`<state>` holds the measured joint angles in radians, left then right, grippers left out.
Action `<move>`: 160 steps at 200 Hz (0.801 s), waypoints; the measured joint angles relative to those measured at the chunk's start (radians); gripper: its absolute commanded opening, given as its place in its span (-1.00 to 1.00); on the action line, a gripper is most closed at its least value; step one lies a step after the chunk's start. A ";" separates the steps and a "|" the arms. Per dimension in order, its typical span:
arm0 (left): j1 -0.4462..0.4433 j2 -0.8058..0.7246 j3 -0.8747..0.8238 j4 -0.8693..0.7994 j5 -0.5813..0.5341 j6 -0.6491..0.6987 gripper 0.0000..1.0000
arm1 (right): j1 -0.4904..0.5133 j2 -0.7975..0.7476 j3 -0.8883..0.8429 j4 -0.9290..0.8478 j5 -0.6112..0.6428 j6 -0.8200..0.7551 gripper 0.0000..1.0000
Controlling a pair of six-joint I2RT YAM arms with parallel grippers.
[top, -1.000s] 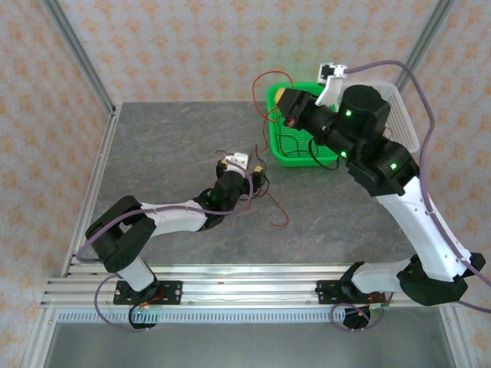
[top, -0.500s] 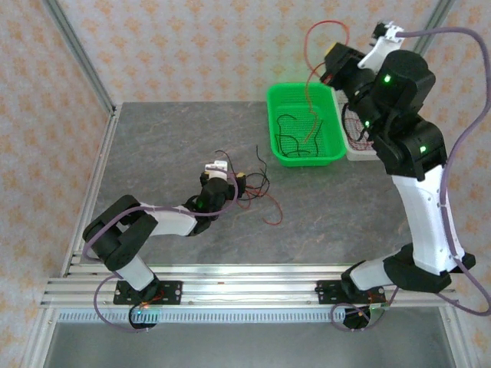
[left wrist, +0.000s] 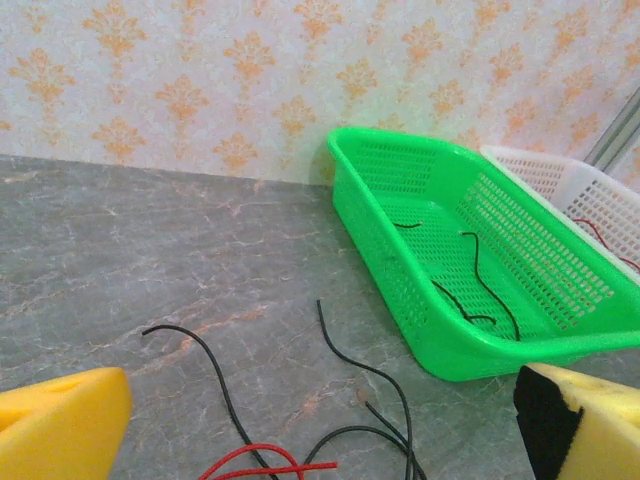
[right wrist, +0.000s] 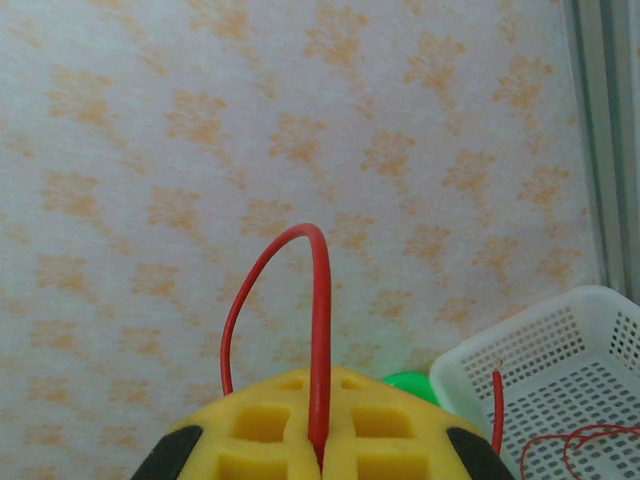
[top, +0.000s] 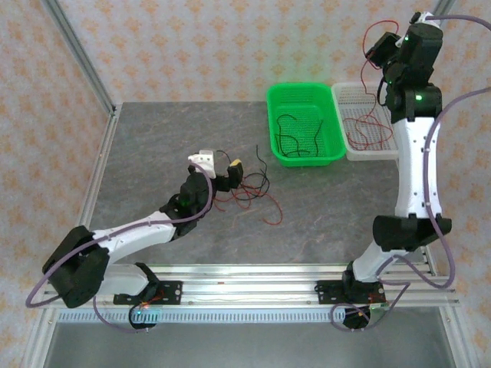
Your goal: Untangle the cables
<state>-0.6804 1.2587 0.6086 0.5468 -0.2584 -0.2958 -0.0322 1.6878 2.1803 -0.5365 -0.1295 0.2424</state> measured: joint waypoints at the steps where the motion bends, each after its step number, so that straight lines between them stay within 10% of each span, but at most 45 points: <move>1: 0.000 -0.002 0.000 -0.002 0.001 0.000 0.99 | -0.001 0.002 0.000 0.000 -0.001 -0.001 -1.00; 160: 0.000 -0.393 0.009 -0.406 0.049 -0.128 0.92 | -0.100 0.360 -0.241 0.144 0.155 -0.087 -1.00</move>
<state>-0.6804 0.8661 0.6178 0.1413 -0.2096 -0.4236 -0.1318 2.0483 1.9388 -0.3927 0.0254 0.1558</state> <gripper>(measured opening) 0.959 0.048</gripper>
